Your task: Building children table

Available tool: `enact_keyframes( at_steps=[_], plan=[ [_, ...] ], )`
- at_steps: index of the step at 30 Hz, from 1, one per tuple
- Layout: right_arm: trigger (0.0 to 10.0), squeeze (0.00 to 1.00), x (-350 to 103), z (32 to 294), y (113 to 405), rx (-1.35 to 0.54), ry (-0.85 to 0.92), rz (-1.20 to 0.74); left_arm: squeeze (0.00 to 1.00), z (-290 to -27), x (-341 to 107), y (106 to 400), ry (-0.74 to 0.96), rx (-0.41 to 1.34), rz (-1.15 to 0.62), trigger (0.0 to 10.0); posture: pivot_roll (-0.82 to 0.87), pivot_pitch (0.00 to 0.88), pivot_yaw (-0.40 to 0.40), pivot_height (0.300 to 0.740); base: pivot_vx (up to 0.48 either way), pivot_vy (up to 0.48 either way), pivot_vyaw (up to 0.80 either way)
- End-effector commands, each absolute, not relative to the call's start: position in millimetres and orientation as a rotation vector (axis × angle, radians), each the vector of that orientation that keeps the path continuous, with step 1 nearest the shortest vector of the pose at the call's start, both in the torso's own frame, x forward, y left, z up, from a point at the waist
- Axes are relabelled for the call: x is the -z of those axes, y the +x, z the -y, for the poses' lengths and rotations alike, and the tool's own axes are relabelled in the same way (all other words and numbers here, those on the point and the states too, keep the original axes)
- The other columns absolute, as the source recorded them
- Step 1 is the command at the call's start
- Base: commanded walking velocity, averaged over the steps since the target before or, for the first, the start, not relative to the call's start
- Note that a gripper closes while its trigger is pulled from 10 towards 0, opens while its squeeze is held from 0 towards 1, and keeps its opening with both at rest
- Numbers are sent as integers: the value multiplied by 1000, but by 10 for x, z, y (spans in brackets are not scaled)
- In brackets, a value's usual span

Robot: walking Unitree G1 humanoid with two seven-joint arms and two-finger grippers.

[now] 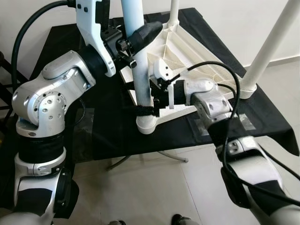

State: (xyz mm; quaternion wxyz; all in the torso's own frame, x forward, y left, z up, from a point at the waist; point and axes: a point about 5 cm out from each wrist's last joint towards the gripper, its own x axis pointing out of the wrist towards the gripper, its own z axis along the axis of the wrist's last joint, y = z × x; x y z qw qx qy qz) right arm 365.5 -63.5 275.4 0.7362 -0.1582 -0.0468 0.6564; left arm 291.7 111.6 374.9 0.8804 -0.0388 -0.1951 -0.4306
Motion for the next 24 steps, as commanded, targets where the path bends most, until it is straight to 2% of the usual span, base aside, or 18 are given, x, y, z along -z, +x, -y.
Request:
enact_keyframes(
  at_steps=[1,8,16,17,24],
  plan=[
    [0,0,-2755,560,3623,-1512,-361,116,0,-1077,-3588,2975,-95,912,305,0,47,250,46,740,0,0,0],
    [0,0,-2761,560,3635,-1585,-368,130,0,-1073,-3590,2963,-93,920,302,0,47,251,51,740,0,0,0],
    [0,0,-2672,604,3679,-1534,-413,127,0,-1044,-3598,2974,-82,926,303,0,39,248,52,740,0,0,0],
    [0,0,-2655,607,3693,-1491,-410,139,1000,-1048,-3599,2980,-86,913,306,10000,36,250,52,740,0,0,0],
    [0,0,-2612,642,3696,-1413,-360,172,1000,-1052,-3600,2983,-90,905,303,10000,31,245,52,740,0,0,0]
  ],
)
